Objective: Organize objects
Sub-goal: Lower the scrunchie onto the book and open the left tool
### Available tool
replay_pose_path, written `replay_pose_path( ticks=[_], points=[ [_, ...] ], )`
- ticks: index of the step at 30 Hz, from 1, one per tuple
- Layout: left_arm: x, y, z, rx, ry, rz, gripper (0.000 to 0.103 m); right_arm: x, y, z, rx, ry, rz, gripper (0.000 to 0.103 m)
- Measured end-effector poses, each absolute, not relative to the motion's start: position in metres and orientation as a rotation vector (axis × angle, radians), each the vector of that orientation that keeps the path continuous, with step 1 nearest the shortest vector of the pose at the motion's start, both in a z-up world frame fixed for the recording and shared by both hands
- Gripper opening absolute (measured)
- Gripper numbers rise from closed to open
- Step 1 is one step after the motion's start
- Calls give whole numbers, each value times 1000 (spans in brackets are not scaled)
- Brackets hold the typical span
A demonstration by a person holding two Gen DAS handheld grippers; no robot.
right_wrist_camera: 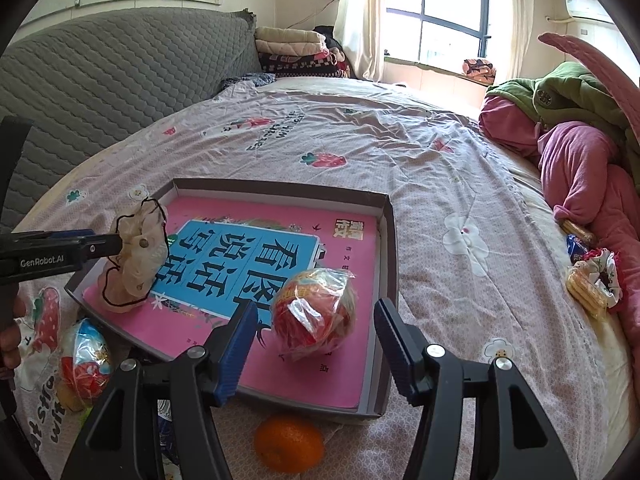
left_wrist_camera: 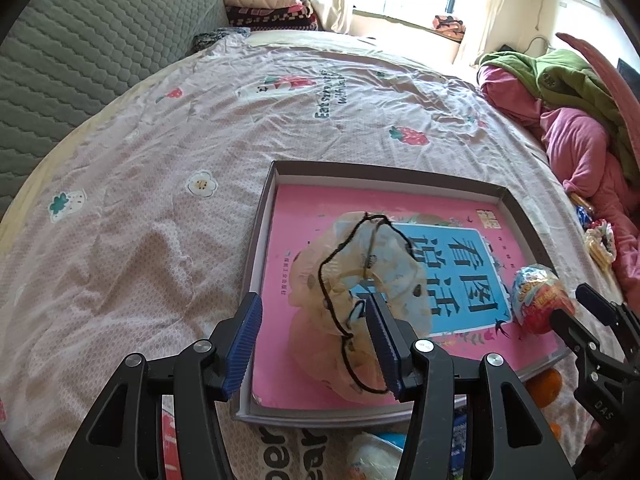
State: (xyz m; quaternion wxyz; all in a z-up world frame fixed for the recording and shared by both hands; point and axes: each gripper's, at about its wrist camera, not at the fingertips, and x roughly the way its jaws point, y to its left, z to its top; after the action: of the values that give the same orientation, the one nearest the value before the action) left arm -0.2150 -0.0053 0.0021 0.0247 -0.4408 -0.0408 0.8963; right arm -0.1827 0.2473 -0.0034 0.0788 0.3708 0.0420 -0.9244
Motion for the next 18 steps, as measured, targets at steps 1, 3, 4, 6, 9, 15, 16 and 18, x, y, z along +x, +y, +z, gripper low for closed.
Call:
replay_pose_path(
  ticks=[1,3,4,6,9,15,16,18],
  points=[
    [-213,-4,4,-1357,-124,2774,56,-182,248,-2,1105,120,-2768,61],
    [-210,-3,7,-1347,-129,2775,60,-180,249,0,1093,111,-2770,63],
    [-207,-3,9,-1337,-138,2775,69,-179,250,2,1085,103,-2770,63],
    [-202,-2,13,-1317,-147,2780,72,-178,251,4,1071,85,-2767,64],
    [-195,0,17,-1301,-165,2783,72,-173,254,9,1034,50,-2767,66],
    [-180,6,28,-1252,-146,2807,73,-160,257,20,959,-10,-2754,68],
    [-176,6,30,-1239,-152,2807,74,-157,258,23,949,-32,-2742,70],
    [-171,7,34,-1225,-158,2808,74,-152,259,29,914,-59,-2736,71]
  ],
)
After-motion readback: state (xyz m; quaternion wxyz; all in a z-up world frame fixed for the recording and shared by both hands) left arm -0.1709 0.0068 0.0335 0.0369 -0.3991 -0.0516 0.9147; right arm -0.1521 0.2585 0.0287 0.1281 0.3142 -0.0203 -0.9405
